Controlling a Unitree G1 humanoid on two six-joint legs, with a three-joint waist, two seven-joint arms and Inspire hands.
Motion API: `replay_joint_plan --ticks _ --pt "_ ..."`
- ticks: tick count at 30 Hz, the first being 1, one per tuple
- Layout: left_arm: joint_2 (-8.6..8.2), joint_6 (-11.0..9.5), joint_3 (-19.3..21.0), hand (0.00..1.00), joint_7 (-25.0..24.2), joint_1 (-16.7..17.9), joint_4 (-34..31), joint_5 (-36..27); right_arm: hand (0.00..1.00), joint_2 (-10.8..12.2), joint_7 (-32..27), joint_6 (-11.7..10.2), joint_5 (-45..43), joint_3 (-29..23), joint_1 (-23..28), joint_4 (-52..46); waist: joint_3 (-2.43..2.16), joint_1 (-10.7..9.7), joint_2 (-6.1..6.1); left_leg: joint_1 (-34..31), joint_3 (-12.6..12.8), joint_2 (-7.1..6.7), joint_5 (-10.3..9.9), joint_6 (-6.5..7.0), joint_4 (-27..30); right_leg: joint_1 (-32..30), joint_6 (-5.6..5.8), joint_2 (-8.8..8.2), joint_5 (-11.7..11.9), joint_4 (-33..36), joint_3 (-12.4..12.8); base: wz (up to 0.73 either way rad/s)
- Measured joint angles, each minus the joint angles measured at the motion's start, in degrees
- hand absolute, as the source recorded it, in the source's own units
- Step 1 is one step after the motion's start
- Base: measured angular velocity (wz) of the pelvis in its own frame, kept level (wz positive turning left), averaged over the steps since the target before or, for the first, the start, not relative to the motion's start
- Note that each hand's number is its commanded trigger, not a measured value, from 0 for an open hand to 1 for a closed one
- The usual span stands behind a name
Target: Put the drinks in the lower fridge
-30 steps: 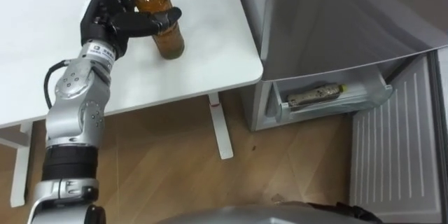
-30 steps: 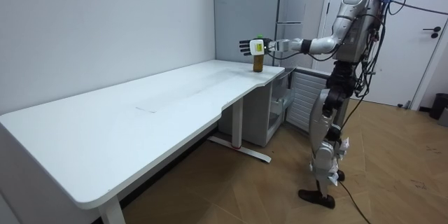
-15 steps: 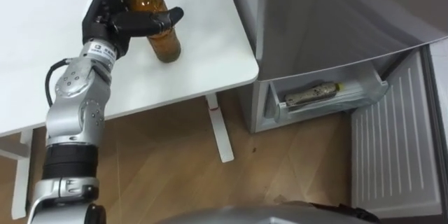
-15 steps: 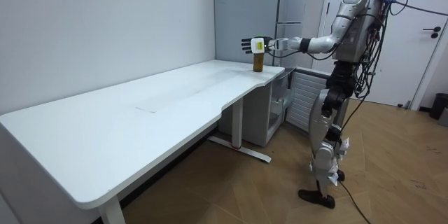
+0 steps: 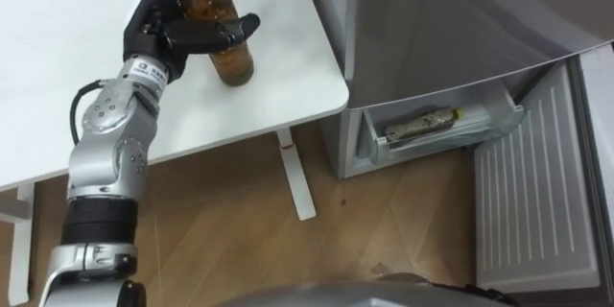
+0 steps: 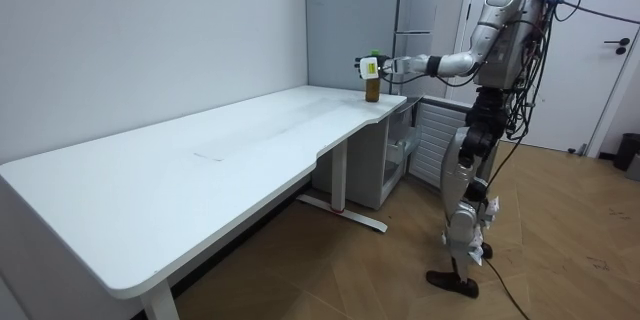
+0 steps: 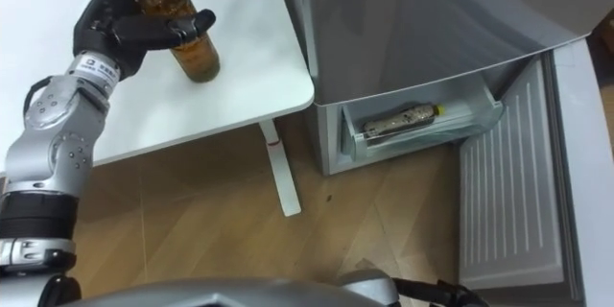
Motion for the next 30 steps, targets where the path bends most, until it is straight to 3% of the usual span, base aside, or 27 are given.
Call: replay_joint_plan --ticks 12,17,24,30 --pt "-0.01 0.6 -1.9 1.00 -0.2 0.0 3.2 0.0 0.00 0.2 -1.4 0.0 0.0 0.7 0.0 0.0 -0.18 0.0 0.29 -0.2 0.0 0.03 0.0 0.00 0.1 -0.1 0.00 0.02 0.0 0.0 0.0 0.00" --pt "-0.02 0.8 -1.6 1.00 0.1 -0.1 2.6 0.1 0.00 0.2 -1.0 0.0 -0.1 1.1 -0.4 -0.6 -0.49 0.1 0.71 -0.8 -0.1 0.05 0.0 0.00 0.3 -0.6 0.00 0.04 0.0 0.0 0.0 0.00" --pt "-0.73 1.5 -1.6 1.00 3.0 -0.1 1.5 1.3 0.00 0.6 -0.6 -0.4 -0.3 3.9 -1.9 -0.9 -0.46 0.8 0.75 -0.8 -0.1 0.05 0.0 0.00 0.4 -0.6 -0.02 0.05 0.0 0.1 -0.1 0.00" --pt "-1.28 1.5 -2.7 1.00 6.2 0.2 -6.5 3.7 0.00 0.6 -1.2 -1.6 -3.4 7.9 -2.1 -2.6 -0.16 3.0 0.42 -1.4 -0.7 0.04 0.0 -0.01 0.3 -0.9 -0.02 0.07 0.0 0.1 -0.5 0.04"
